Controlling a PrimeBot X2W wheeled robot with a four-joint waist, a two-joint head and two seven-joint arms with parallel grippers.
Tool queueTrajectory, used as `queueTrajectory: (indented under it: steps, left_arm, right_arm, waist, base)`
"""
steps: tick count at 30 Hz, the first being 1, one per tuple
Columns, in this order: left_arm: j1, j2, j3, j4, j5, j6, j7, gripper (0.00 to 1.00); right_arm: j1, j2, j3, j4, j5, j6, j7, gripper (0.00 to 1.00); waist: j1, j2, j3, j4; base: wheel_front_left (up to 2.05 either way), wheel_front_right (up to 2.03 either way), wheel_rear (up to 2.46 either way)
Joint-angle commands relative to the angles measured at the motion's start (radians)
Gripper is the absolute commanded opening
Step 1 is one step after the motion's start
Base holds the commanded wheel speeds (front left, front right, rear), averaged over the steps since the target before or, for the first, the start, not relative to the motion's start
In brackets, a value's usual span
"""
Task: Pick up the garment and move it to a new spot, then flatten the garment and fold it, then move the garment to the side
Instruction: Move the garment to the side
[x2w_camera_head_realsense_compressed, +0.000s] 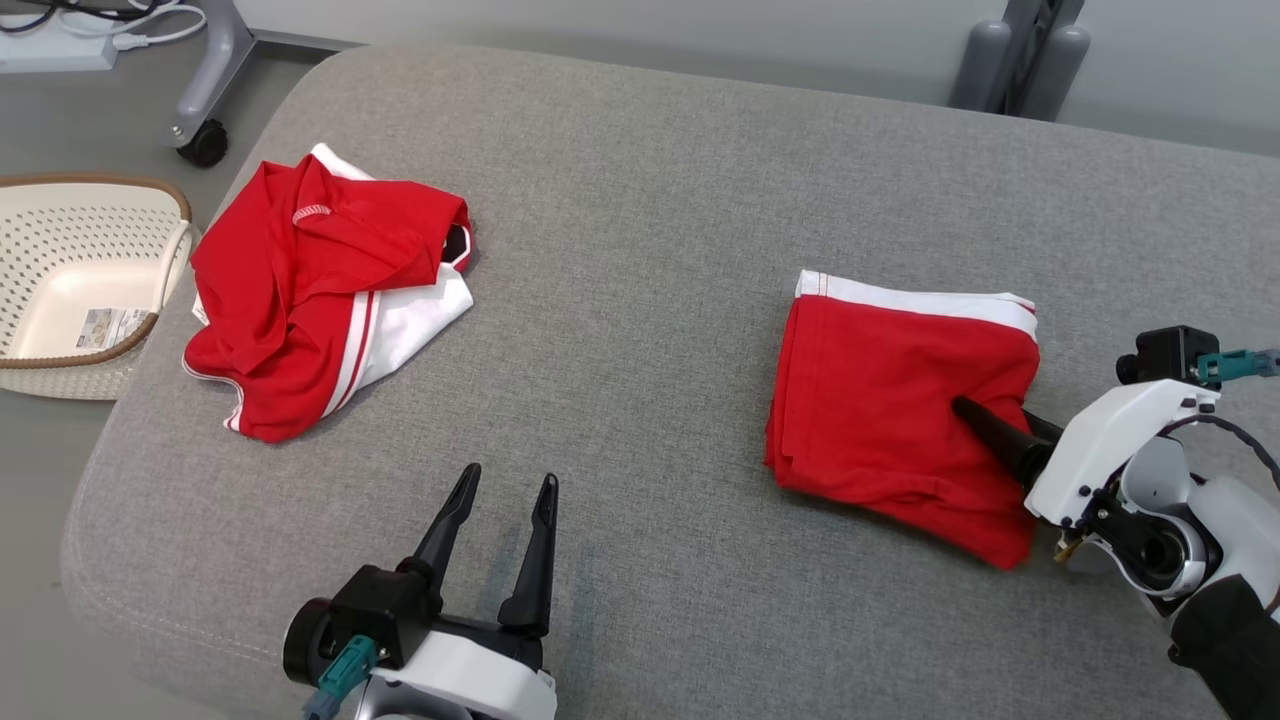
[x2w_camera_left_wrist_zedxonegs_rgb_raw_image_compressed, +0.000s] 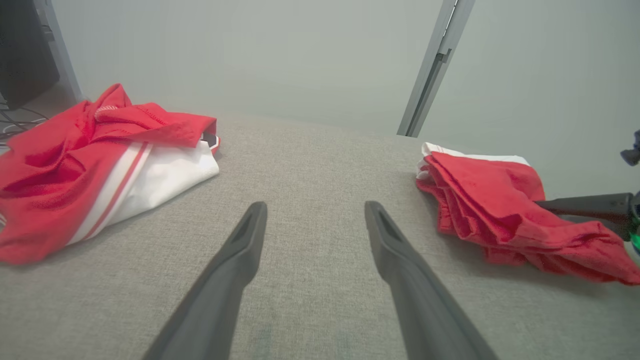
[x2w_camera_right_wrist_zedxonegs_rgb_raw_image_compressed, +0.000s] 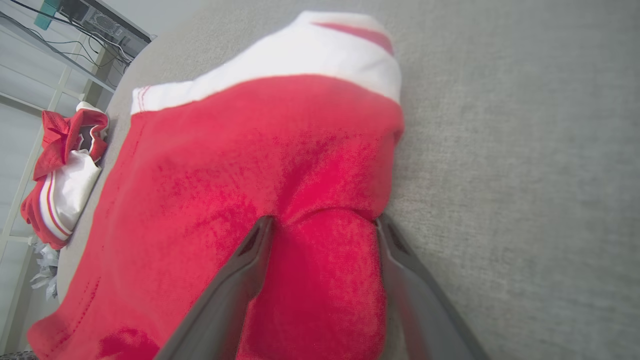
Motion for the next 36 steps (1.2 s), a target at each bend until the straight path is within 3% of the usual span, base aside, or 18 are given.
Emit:
queueTrajectory:
  steps: [1,7,9,10,25,36]
  left_arm:
    - [-0.018,0.004,0.0,0.001,-0.005,0.004,-0.001,1.0]
    - [-0.027,0.004,-0.005,0.002,-0.008,0.005,-0.001,1.0]
    - [-0.028,0.004,-0.007,0.004,-0.01,0.008,-0.001,1.0]
    - [-0.03,0.004,-0.008,0.004,-0.012,0.008,-0.001,1.0]
    - [-0.023,0.004,-0.003,0.018,-0.018,0.016,-0.001,1.0]
    - [-0.025,0.004,0.007,0.01,-0.015,0.011,-0.001,1.0]
  right_arm:
    - [-0.01,-0.006,0.016,0.005,0.014,0.0,0.008,1.0]
    - [-0.04,-0.016,0.08,-0.001,0.073,0.0,-0.004,0.99]
    - [-0.048,-0.02,0.1,-0.005,0.09,0.0,-0.01,0.42]
    - [-0.053,-0.022,0.112,-0.007,0.097,0.0,-0.011,0.0]
    - [-0.117,-0.113,0.246,0.017,0.119,0.0,-0.105,0.0]
    - [-0.178,-0.285,0.346,0.079,0.082,0.0,-0.112,0.0]
  waist:
    - [0.0,0.0,0.007,0.007]
    - [0.0,0.0,0.016,0.015]
    - [0.0,0.0,0.017,0.015]
    - [0.0,0.0,0.018,0.015]
    - [0.0,0.0,-0.009,-0.012]
    - [0.0,0.0,0.005,-0.041]
  base:
    - [0.0,0.0,0.0]
    - [0.0,0.0,0.0]
    - [0.0,0.0,0.0]
    - [0.0,0.0,0.0]
    - [0.0,0.0,0.0]
    - [0.0,0.0,0.0]
